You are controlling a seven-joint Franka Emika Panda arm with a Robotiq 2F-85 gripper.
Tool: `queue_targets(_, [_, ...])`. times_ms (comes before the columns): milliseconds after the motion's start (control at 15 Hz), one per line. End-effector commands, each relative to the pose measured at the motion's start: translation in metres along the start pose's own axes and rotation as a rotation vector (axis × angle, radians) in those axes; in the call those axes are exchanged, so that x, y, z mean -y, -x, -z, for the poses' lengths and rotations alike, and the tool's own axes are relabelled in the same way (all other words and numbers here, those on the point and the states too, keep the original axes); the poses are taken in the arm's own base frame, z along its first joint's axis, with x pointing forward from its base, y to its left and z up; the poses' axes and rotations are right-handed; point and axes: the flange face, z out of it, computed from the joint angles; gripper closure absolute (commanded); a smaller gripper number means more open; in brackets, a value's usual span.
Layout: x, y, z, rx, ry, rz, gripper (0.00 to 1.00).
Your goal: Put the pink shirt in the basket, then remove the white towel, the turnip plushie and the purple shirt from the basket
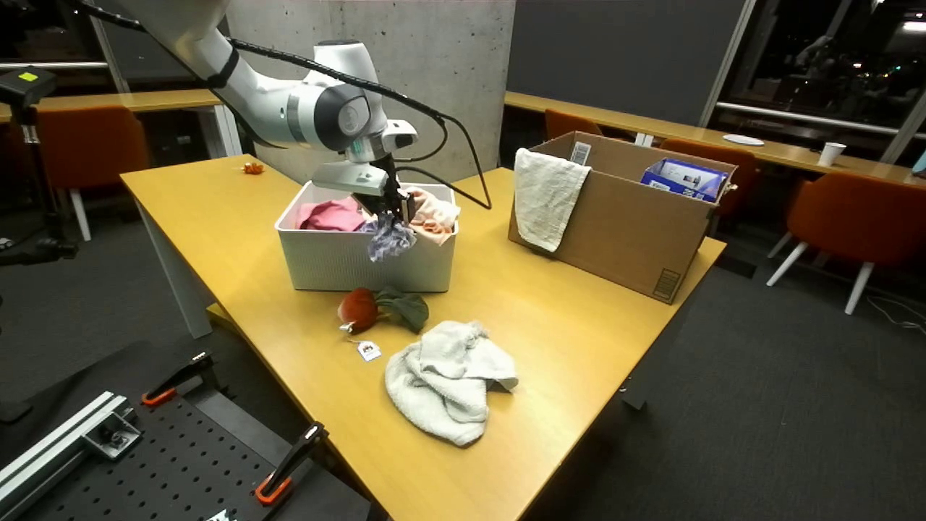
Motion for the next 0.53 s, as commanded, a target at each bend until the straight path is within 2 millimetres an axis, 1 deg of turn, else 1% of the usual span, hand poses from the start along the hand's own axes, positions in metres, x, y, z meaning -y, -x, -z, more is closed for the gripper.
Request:
queue_targets(0, [-0.002, 0.007, 0.048, -0.029, 0.033, -0.008, 0.98])
queue_targets(200, [-0.008, 0.018, 0.097, -0.070, 0.064, -0.032, 0.98])
queue_targets(267, [-0.009, 0.026, 0.118, -0.093, 0.080, -0.041, 0.98])
queue_targets(333, [-0.011, 0.031, 0.134, -0.107, 0.092, -0.048, 0.98])
queue_targets(467, [-0.025, 0.044, 0.171, -0.143, 0.106, -0.099, 0.98])
